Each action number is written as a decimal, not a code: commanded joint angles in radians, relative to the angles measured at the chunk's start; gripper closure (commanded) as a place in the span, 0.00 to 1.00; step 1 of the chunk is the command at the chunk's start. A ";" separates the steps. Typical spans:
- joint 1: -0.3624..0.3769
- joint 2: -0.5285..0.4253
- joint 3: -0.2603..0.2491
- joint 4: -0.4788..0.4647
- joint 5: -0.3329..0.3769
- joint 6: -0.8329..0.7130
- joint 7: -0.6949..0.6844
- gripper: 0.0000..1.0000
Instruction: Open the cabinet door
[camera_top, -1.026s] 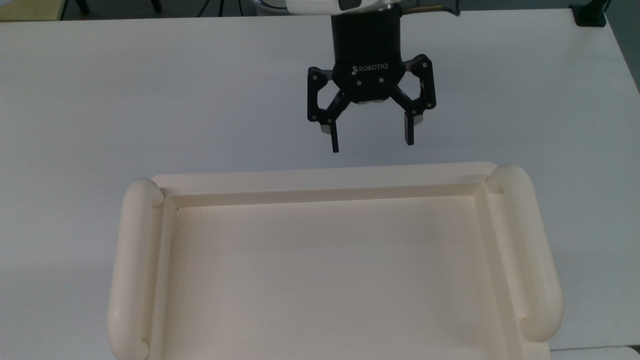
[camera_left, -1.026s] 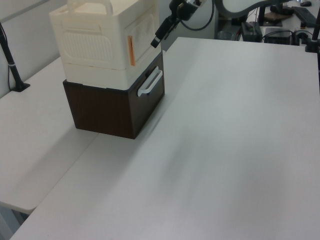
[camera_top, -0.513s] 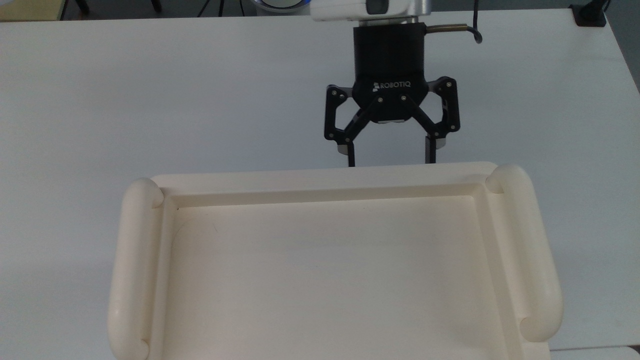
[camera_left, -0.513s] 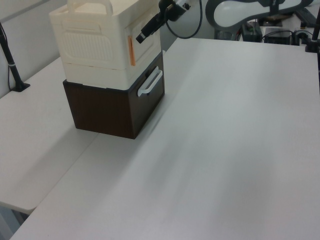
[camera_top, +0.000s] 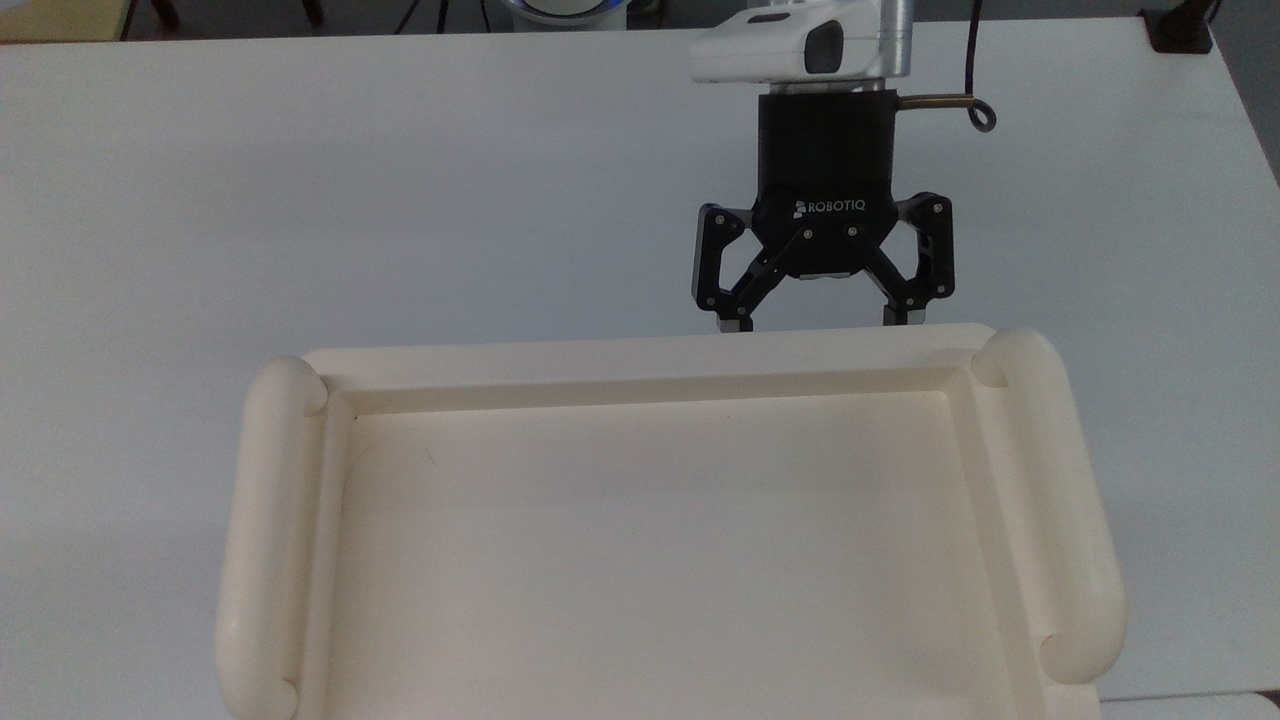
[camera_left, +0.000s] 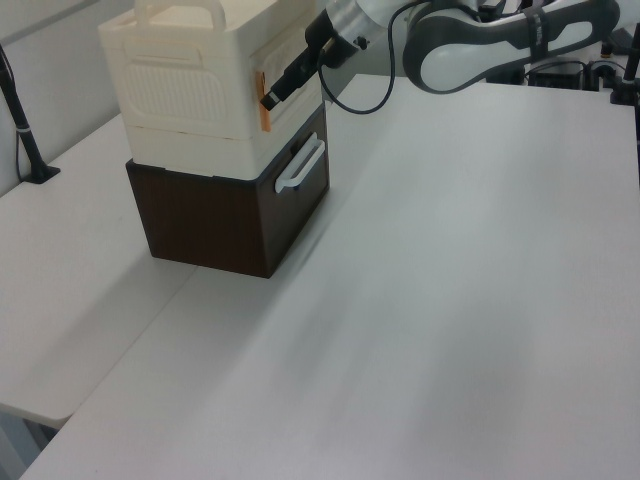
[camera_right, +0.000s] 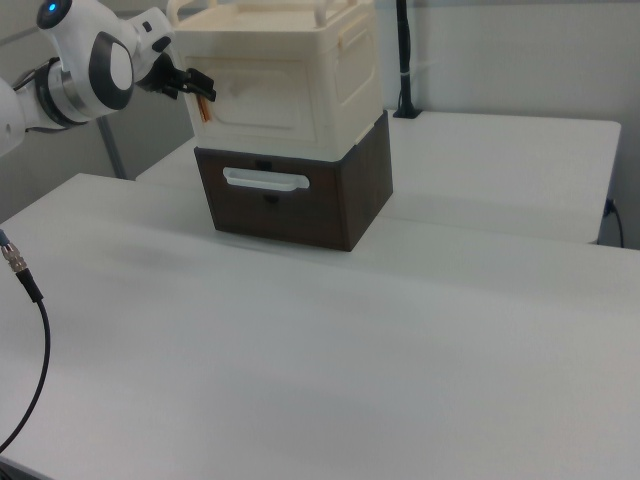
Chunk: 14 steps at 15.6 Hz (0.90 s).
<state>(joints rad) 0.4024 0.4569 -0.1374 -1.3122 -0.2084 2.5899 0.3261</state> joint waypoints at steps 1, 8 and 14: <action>0.018 0.031 -0.024 0.033 -0.051 0.021 0.031 0.14; 0.026 0.083 -0.025 0.077 -0.164 0.019 0.128 0.47; 0.026 0.083 -0.025 0.079 -0.181 0.021 0.154 0.54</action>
<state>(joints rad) 0.4120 0.5207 -0.1380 -1.2622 -0.3672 2.5901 0.4415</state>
